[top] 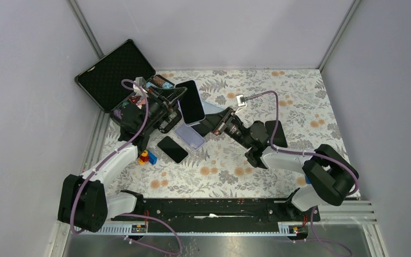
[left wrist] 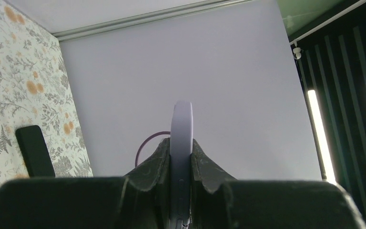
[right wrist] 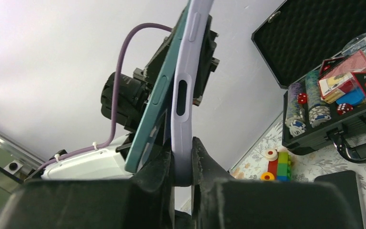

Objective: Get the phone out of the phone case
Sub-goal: Remove the phone case from the phone.

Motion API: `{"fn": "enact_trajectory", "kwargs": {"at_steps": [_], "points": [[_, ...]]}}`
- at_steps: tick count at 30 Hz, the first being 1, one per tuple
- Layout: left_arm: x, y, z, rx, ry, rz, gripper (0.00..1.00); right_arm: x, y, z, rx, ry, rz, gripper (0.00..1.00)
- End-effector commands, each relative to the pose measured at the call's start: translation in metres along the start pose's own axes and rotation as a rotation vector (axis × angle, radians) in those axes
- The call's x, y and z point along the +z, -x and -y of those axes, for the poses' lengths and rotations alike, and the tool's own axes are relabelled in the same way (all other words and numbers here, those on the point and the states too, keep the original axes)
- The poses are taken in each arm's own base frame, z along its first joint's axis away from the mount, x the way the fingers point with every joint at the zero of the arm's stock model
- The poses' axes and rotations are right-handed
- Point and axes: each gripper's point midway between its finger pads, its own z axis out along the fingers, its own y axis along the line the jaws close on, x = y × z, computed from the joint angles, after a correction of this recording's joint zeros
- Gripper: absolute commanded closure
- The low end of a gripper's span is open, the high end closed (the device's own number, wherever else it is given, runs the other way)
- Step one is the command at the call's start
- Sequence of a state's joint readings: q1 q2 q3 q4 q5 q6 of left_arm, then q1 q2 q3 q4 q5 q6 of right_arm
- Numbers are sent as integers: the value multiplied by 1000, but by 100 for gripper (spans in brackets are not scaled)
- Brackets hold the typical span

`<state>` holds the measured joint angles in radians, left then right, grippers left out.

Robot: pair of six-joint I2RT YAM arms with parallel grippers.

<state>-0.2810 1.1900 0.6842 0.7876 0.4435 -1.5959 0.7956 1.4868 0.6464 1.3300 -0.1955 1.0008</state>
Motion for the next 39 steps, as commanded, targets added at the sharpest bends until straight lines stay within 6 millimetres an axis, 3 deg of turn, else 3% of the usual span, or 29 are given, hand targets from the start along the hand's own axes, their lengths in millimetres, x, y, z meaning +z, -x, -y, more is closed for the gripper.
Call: {"fn": "enact_trajectory", "kwargs": {"at_steps": [1,9,16,20,24,28,31,35,39], "points": [[-5,-11,36,86,-126,-41,93,8,15,-20,1,74,41,100],[-11,-7,-8,255,80,-23,37,-2,15,-20,-14,52,13,100],[-31,2,-52,389,277,3,9,-12,20,-20,4,43,22,100],[-40,10,-55,472,346,21,2,-19,15,-10,33,2,5,100],[-44,26,-20,633,374,69,1,-27,7,6,28,-108,-49,100],[-51,36,-2,781,420,83,1,-37,5,28,12,-252,-71,100],[-46,22,-6,802,388,-10,1,-47,-2,49,25,-399,-115,100],[-33,-19,-17,820,310,-161,2,-53,-9,51,58,-419,-149,100],[-28,-62,-31,964,273,-301,2,-61,-13,56,108,-456,-158,100]]}}
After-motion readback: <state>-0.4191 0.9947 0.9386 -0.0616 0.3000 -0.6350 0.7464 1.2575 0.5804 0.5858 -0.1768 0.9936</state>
